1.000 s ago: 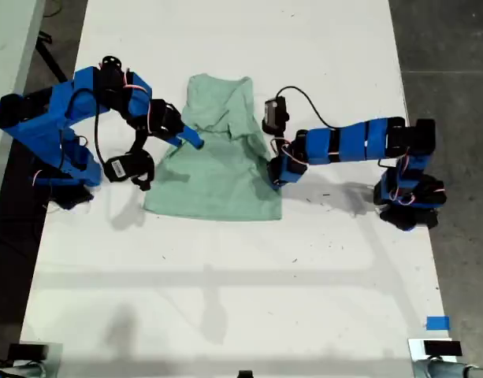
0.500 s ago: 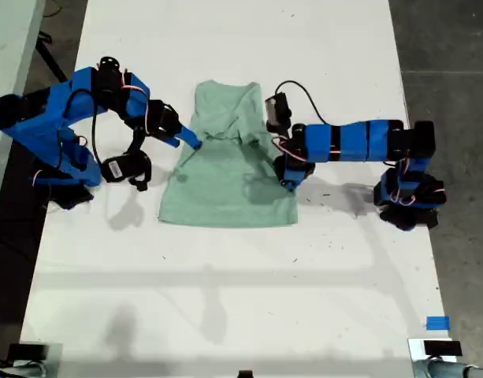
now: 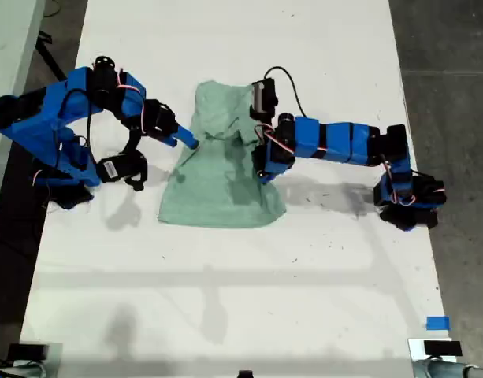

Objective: Fold t-shirt

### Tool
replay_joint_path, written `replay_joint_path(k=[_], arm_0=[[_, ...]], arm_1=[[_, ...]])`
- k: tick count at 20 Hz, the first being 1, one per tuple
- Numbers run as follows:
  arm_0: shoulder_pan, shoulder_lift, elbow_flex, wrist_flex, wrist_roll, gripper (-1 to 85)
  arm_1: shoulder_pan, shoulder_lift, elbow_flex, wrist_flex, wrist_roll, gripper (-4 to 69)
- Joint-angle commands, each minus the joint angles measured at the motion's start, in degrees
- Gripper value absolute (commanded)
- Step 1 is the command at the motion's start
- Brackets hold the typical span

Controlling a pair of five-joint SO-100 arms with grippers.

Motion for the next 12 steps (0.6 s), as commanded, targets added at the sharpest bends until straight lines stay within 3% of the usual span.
replay_joint_path(k=[1,6,9,11,12], arm_0=[[-0.8,2.3,-0.4,-1.1,0.1,23.1],[-0.9,2.3,-0.3,-1.1,0.2,23.2],[-0.9,2.5,0.3,-1.1,0.1,23.2],[-1.1,2.9,0.7,-1.1,0.1,23.3],[-1.1,3.0,0.9,-1.1,0.1,23.3]], arm_1=[[-1.4,-0.5,-4.1,-5.3,3.0,-1.1],[-2.8,-9.4,-4.1,-19.2,7.9,-1.1],[-3.0,-12.7,-4.1,-21.9,9.0,0.1],[-3.3,-11.3,-4.3,-20.9,7.3,19.8],[-3.2,-9.8,-4.4,-20.0,6.9,24.1]])
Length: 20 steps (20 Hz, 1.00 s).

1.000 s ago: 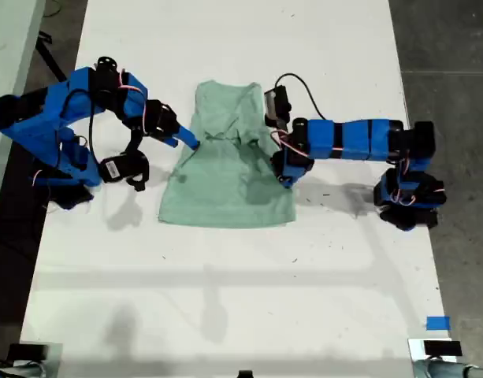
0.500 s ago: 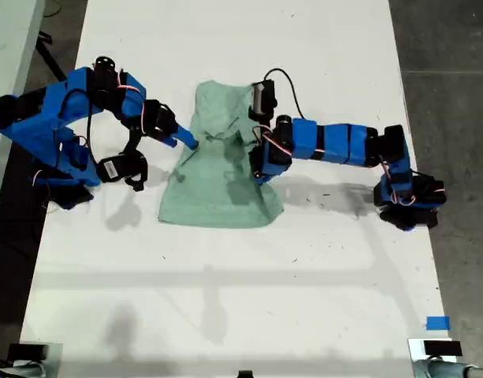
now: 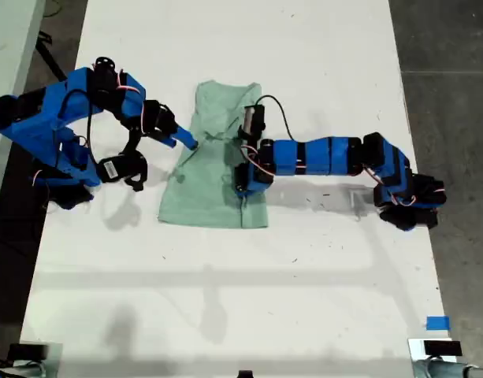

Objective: Fold t-shirt

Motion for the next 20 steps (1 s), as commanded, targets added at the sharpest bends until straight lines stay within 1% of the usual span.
replay_joint_path(k=[1,5,8,10,12,14,15,16,20], arm_0=[[-1.1,2.6,-0.4,-1.1,0.2,23.4],[-1.1,2.7,0.0,-1.1,0.1,23.4],[-1.1,2.7,0.2,-1.2,0.0,23.4],[-1.1,2.7,0.2,-1.3,-0.1,23.4],[-1.1,2.7,0.3,-1.1,-0.2,23.2],[-1.1,3.2,1.1,-0.9,-0.5,23.1],[-0.9,4.0,2.0,-0.7,-0.9,23.0],[-0.5,5.1,3.8,-0.5,-1.5,23.0],[2.8,12.1,18.7,-3.4,-6.9,23.0]], arm_1=[[-1.1,5.9,-4.6,0.8,-2.7,31.9],[0.3,14.9,-6.7,10.3,-4.1,27.0],[1.3,22.3,-6.7,17.7,-4.0,25.3],[1.8,26.9,-5.4,21.1,-4.0,24.1],[2.2,31.8,-1.5,22.5,-4.5,22.0],[2.5,37.0,4.3,22.7,-5.2,13.3],[3.0,40.1,7.9,22.8,-5.2,5.4],[3.3,43.0,11.4,22.8,-5.1,2.9],[4.5,53.6,23.7,22.8,-4.7,1.1]])
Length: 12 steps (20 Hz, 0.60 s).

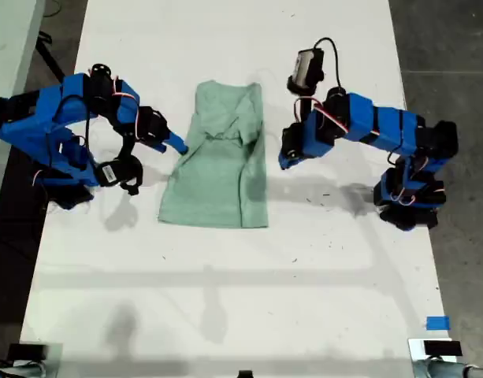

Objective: Fold t-shirt

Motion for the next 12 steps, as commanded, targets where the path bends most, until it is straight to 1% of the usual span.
replay_joint_path(k=[1,4,6,9,12], arm_0=[[2.9,6.0,9.3,-3.4,-4.2,23.0],[6.2,11.6,20.5,-7.6,-9.8,23.1],[7.8,12.2,24.9,-9.6,-12.1,23.1],[8.8,10.9,28.8,-14.9,-12.8,23.2],[8.7,8.2,29.3,-18.2,-12.2,23.4]], arm_1=[[1.1,9.5,4.6,0.4,-0.3,0.5],[1.8,14.2,10.0,0.4,0.2,-0.7],[1.9,15.1,11.5,0.2,0.4,-0.7],[2.2,14.9,12.3,-0.6,0.3,-0.7],[2.2,15.0,12.3,-0.8,0.3,-0.7]])
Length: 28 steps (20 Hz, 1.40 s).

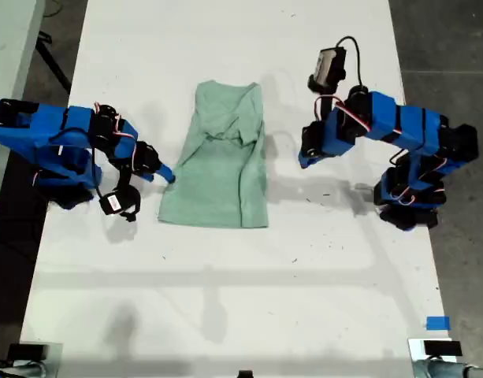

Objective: Fold t-shirt

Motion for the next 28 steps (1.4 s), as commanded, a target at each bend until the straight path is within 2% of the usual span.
replay_joint_path(k=[1,8,9,10,11,13,17,21,24,28], arm_0=[[0.9,-1.8,0.0,-4.7,-0.1,23.4],[0.6,-15.6,2.0,-14.4,-0.8,21.8],[0.5,-17.1,2.0,-15.2,-0.9,14.1],[0.4,-18.0,1.8,-14.9,-2.5,2.9],[0.2,-17.8,2.1,-14.5,-3.3,0.0],[-0.2,-14.4,1.5,-11.0,-3.3,0.0],[-2.1,-7.9,-3.9,2.5,-2.9,0.0],[-4.0,-6.5,-14.8,9.7,-0.4,0.0],[-5.5,-10.0,-20.1,8.4,2.5,0.0],[-2.0,-22.9,-29.3,2.5,3.1,0.0]], arm_1=[[0.8,3.5,-0.5,-0.9,0.4,-0.7],[0.6,3.5,-0.4,-1.0,0.3,-0.8],[0.6,3.5,-0.3,-1.0,0.3,-0.8],[0.6,3.5,-0.2,-1.0,0.3,-0.8],[0.6,3.5,-0.2,-1.1,0.2,-0.8],[0.7,3.5,0.1,-1.2,0.1,-0.8],[0.9,3.4,0.5,-1.7,-0.2,-0.8],[1.0,3.4,0.7,-2.1,-0.3,-0.9],[0.8,3.4,0.7,-2.1,-0.1,-0.9],[0.6,3.4,0.6,-2.0,0.3,-0.9]])
